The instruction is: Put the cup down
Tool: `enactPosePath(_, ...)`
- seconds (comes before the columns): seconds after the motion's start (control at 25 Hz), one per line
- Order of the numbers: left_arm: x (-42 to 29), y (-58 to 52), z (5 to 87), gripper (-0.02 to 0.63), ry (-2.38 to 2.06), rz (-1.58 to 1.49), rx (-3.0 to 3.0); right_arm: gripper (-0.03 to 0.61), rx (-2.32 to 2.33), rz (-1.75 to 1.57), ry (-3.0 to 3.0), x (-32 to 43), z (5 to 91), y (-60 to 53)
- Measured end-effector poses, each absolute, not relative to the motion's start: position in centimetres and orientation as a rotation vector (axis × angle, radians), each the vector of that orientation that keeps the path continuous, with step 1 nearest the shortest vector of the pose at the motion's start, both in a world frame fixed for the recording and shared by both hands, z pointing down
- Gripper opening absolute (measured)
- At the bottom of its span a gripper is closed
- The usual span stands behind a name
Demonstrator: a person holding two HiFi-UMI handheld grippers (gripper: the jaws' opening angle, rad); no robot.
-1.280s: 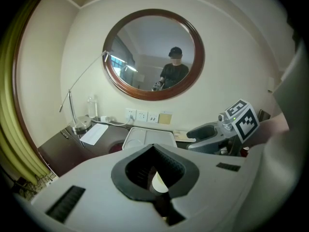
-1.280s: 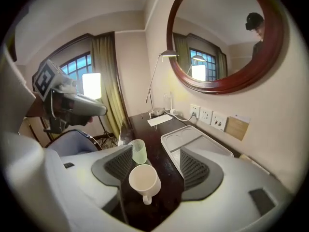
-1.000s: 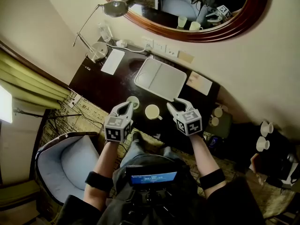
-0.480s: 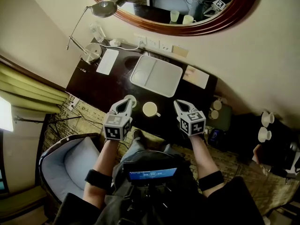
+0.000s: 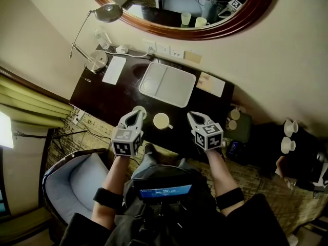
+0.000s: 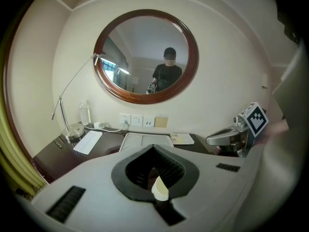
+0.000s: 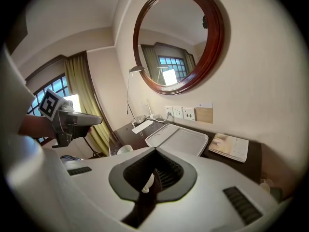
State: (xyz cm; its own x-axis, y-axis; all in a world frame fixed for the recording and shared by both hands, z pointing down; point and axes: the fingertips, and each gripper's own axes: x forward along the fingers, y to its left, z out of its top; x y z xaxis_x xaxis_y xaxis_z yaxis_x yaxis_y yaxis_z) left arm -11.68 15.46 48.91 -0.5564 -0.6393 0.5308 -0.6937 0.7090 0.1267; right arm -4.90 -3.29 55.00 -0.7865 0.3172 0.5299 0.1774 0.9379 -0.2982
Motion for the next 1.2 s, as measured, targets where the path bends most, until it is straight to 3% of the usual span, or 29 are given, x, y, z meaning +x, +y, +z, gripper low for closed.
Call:
enactPosePath(0.88, -10.2, 16.2, 46.3, 0.002, -2.427, 0.172, 0.953, 0.010, -0.462, 0.284, -2.449, -3.0, 56.2, -1.0)
enactPosePath(1.0, -10.2, 16.4, 46.2, 0.002, -2.423, 0.190, 0.971, 0.040, -0.499, 0.167, -2.417, -3.3, 57.2, 0.5)
enactPosePath(1.12, -9.7, 16.6, 47.6, 0.002, -2.365, 0.213, 1.019, 0.192, -0.544, 0.083, -2.337, -3.3, 58.8, 2.6)
enactPosePath(1.2, -9.9, 16.6, 48.1, 0.002, -2.335, 0.233, 1.059, 0.258, -0.589, 0.044, -2.279, -3.5, 59.7, 4.3)
